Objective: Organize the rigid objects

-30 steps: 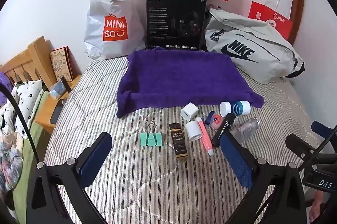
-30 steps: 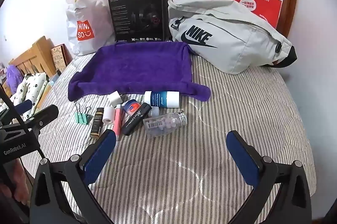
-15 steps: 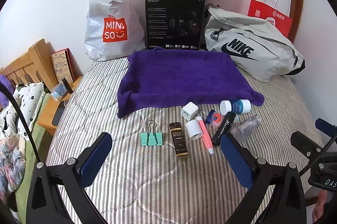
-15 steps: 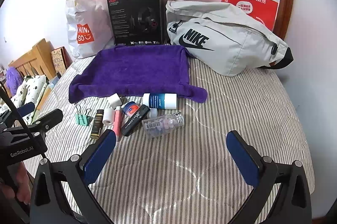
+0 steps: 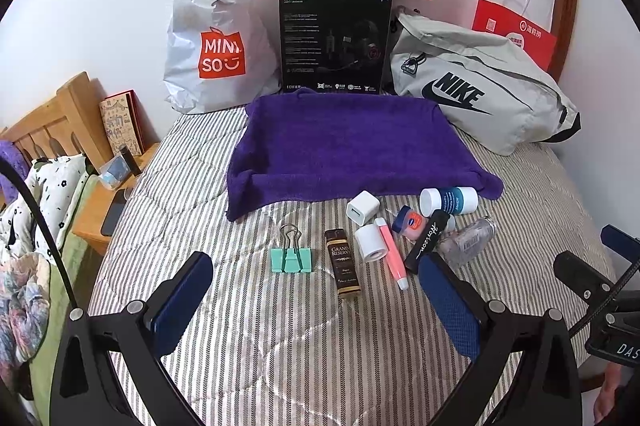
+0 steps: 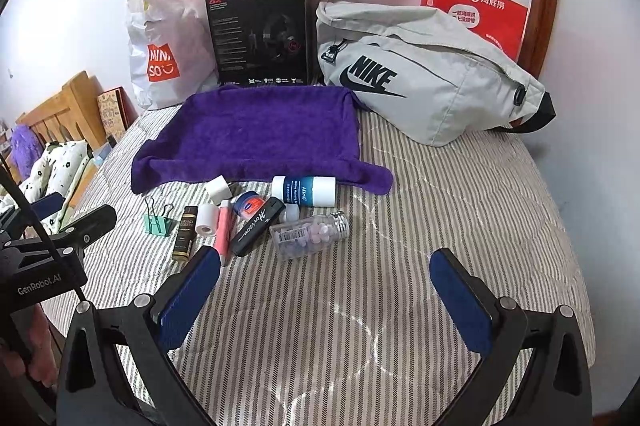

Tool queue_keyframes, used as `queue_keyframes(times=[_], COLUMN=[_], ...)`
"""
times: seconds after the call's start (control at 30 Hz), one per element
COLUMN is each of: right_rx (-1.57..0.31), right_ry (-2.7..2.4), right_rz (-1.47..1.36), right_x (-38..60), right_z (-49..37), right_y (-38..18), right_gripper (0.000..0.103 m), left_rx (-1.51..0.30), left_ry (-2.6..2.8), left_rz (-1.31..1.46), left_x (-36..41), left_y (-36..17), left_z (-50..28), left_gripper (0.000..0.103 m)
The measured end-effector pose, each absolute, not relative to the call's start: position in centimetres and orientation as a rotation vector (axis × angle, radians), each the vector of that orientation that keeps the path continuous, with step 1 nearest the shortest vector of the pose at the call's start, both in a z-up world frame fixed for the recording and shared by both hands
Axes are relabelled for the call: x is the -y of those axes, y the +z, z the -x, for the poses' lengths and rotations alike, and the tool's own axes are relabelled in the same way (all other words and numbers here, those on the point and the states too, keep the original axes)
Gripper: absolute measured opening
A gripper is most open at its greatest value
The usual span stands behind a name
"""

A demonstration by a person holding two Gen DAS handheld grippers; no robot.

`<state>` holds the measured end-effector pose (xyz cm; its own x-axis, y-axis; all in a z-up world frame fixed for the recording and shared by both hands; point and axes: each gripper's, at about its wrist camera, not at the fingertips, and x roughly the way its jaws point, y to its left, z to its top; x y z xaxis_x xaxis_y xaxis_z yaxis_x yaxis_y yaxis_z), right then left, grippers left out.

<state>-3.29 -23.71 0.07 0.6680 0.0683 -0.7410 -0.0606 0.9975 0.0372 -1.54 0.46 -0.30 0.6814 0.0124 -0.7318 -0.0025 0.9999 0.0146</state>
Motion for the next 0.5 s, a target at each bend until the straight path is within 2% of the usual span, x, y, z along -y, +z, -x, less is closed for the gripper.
queue_keyframes(times=[0.5], right_rx=[-0.833], right_ry=[0.076], right_rz=[-0.007], right_x=[23.79], right_z=[3.51], right_y=[0.15], right_gripper=[0.103], left_rx=[-0.829], left_ry=[0.013], left_rz=[-0.015], left_x=[-0.62], left_y=[-0.17], left_z=[1.45], left_gripper=[0.103])
